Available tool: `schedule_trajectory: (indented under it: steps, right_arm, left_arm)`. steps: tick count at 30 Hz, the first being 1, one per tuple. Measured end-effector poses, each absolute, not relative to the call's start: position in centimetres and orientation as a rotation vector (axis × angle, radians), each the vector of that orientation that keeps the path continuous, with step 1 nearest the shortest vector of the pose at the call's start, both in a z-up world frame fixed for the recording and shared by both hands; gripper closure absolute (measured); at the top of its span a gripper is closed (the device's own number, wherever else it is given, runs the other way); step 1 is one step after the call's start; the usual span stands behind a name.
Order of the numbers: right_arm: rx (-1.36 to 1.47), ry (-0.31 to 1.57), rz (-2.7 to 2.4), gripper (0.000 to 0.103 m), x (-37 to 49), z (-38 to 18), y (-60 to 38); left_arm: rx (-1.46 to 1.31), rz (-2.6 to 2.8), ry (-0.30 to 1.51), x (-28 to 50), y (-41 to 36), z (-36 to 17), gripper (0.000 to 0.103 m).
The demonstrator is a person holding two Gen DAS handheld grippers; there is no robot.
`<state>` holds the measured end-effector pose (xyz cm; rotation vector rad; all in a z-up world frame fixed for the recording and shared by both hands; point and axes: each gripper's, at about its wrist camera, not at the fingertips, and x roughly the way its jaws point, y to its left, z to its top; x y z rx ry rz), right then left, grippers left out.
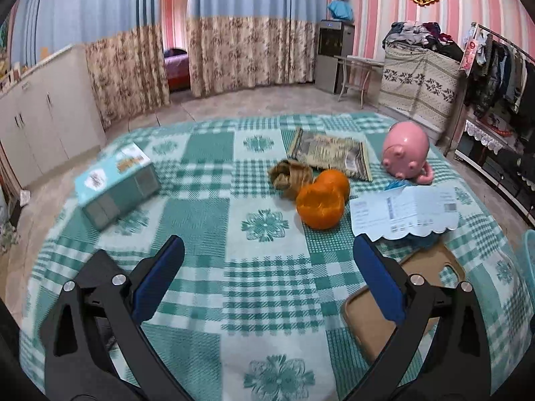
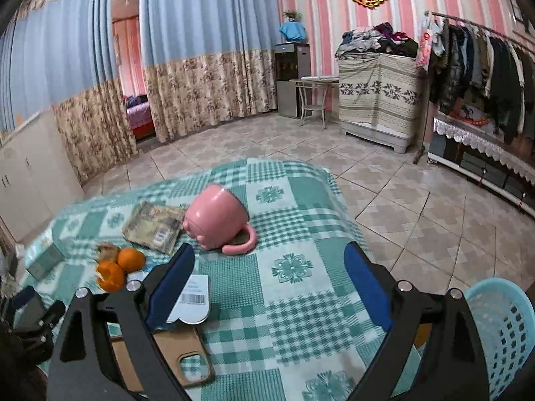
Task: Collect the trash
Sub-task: 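Return to the table and grasp the orange peel with the left tool, then grasp the white printed card with the right tool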
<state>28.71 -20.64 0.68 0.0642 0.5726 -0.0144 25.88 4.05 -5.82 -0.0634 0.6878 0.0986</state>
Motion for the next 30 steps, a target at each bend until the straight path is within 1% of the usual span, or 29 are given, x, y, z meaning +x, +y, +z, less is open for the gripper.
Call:
schedule_trajectory:
  steps: [4,8,13,15,17,18,20,23,30]
  right_arm:
    - [0.059,0.596,-0.013,0.014,29.6,-0.7,-20.3]
    - [0.027,0.592,-0.019,0.014,30.1,-0.3,-20.6]
    - [0.063,0.606,-0.022,0.014,30.5,-0.6,-21.9]
    - [0.08,0.624,-0.02,0.014,30.8,-1.1,-22.2]
    - [0.085,0.63,-0.02,0.014,30.8,-1.3,-22.2]
    - [0.086,0.63,-0.015,0.014,30.7,-1.3,-21.9]
    - [0.072,0.625,-0.002,0.014,30.4,-1.4,-21.2]
    - [0.039,0.627,0.026,0.014,30.3,-1.5,-19.6]
    - [0.007,0.709,0.144,0.014,31.0,-4.0,-15.5]
  left_arm:
    - [-0.071,0.103,0.728,28.3,3.2,-7.0,0.006]
    - [-0.085,0.093,0.764,31.0,2.6,-7.8,0.008]
    - [0.01,0.12,0.793,33.7,0.9,-8.7,0.009]
    - [0.016,0.094,0.822,34.6,0.5,-9.0,0.018]
    - [0.023,0.062,0.847,35.2,0.1,-9.3,0.037]
    - [0.02,0.051,0.856,35.3,0.0,-9.4,0.04]
    - [-0.006,0.018,0.861,35.0,0.3,-9.4,0.055]
    - [-0.037,0.005,0.848,33.9,0.9,-8.9,0.062]
    - [-0.046,0.052,0.818,30.9,3.8,-7.9,0.063]
